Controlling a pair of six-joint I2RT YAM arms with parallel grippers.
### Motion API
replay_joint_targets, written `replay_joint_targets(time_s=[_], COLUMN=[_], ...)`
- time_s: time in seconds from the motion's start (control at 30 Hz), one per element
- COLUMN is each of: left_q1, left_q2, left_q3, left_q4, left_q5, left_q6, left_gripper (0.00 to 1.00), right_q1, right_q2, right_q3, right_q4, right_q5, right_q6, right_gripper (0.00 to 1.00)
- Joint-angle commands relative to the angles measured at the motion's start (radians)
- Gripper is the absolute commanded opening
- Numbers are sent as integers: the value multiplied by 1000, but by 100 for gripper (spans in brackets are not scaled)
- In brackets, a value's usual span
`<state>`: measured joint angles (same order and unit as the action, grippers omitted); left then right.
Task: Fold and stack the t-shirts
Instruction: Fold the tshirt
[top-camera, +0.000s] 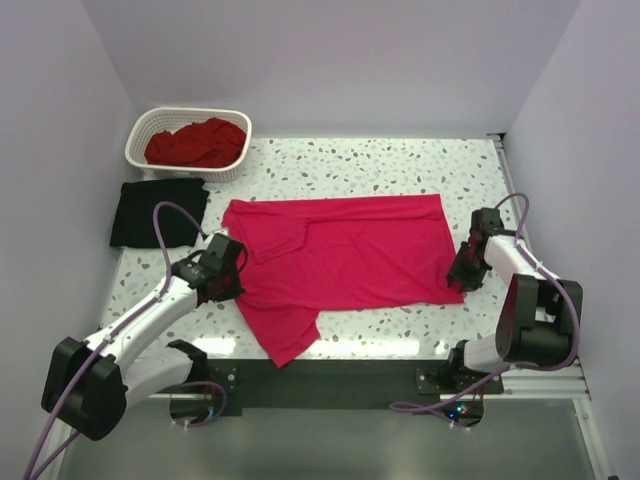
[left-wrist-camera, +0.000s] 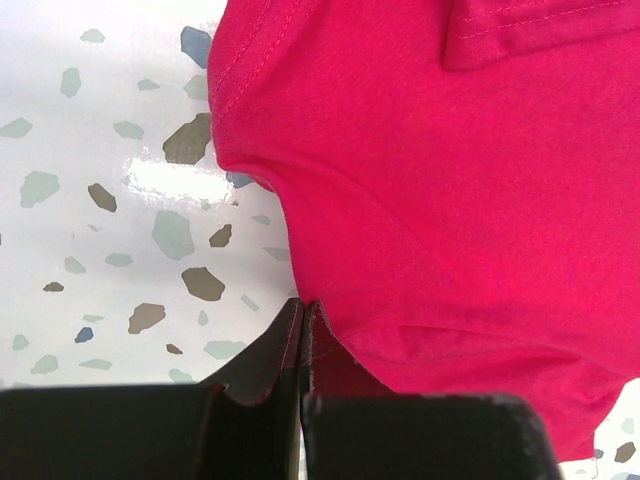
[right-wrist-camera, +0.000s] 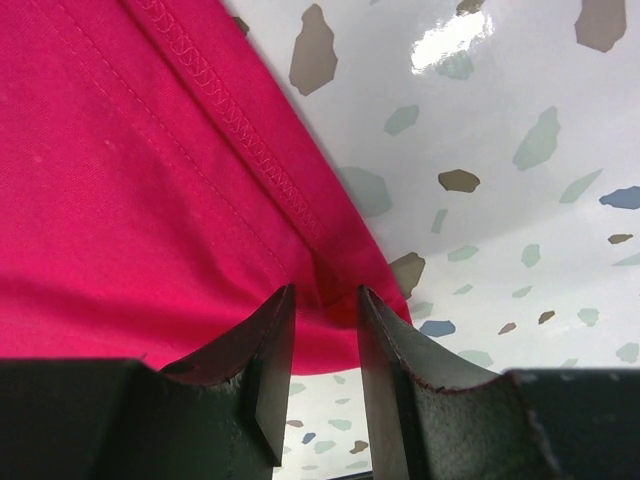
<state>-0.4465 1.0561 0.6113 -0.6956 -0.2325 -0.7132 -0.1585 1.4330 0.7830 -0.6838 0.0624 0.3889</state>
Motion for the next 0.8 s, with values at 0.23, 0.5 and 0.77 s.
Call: replay_joint_targets(time_s=[0.23,0.5,0.77], left_q1=[-3,-3,-3], left_q2=[-38,-36,-41], left_q3=[21,24,33], left_q4=[36,27,7], left_q5=[-4,-10,-7], left_q6=[14,8,12], left_gripper=[0,0,0], right_q1=[-4,-4,-58], right_q2=[9,20,-45], right_q3=[30,45,71], right_q4=[17,-14,-33], right_q5=[-61,-15,151], right_q6=[-13,-7,33], right_gripper=[36,1,0])
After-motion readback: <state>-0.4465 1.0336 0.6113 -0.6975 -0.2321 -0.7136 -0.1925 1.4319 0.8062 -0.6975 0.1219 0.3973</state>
